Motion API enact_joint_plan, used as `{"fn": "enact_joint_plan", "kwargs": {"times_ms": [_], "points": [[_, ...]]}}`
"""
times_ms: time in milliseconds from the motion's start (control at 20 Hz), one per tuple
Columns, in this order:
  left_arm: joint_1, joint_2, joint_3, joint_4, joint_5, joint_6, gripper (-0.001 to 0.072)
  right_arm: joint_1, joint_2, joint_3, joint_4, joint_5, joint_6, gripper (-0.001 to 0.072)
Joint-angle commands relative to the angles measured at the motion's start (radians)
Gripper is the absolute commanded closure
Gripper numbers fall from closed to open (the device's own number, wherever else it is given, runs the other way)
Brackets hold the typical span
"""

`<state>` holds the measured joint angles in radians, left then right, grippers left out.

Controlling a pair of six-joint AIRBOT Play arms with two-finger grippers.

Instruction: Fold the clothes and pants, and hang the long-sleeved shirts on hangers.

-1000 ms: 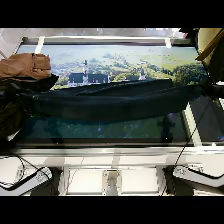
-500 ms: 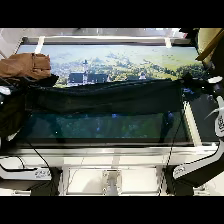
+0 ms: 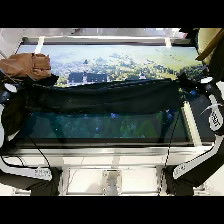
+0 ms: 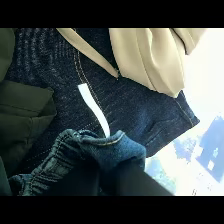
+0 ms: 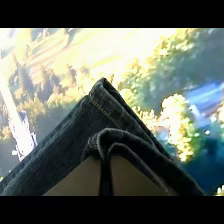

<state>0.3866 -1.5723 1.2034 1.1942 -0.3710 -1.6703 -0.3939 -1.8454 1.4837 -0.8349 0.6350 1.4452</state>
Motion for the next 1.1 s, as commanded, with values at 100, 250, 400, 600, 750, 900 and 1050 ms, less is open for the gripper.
{"fn": "enact_joint_plan", "kwargs": {"times_ms": [100,250,400,600,750,900,1050], "points": [[-0.005,0.093,0.064,0.01,-0.151,0.056,0.0,-0.035,-0.002,0.108,-0.063,0.256,0.0,0.025],[-0.023,0.24,0.1,0.006,-0.218,0.169,0.0003,-0.102,-0.002,0.26,-0.21,0.489,0.0,0.0262],[-0.139,0.384,0.1,0.006,-0.228,0.345,0.0003,-0.161,-0.002,0.364,-0.307,0.708,0.012,0.0263],[-0.383,0.434,0.1,0.01,-0.267,0.43,0.0004,-0.206,-0.022,0.372,-0.257,0.806,-0.036,0.026],[-0.526,0.393,0.1,0.01,-0.274,0.431,0.0003,-0.241,-0.075,0.372,-0.14,0.803,-0.123,0.0252],[-0.626,0.331,0.1,0.01,-0.275,0.487,0.0004,-0.268,-0.144,0.372,-0.059,0.774,-0.166,0.025],[-0.697,0.27,0.1,0.01,-0.274,0.55,0.0004,-0.272,-0.222,0.372,-0.039,0.774,-0.216,0.025]]}}
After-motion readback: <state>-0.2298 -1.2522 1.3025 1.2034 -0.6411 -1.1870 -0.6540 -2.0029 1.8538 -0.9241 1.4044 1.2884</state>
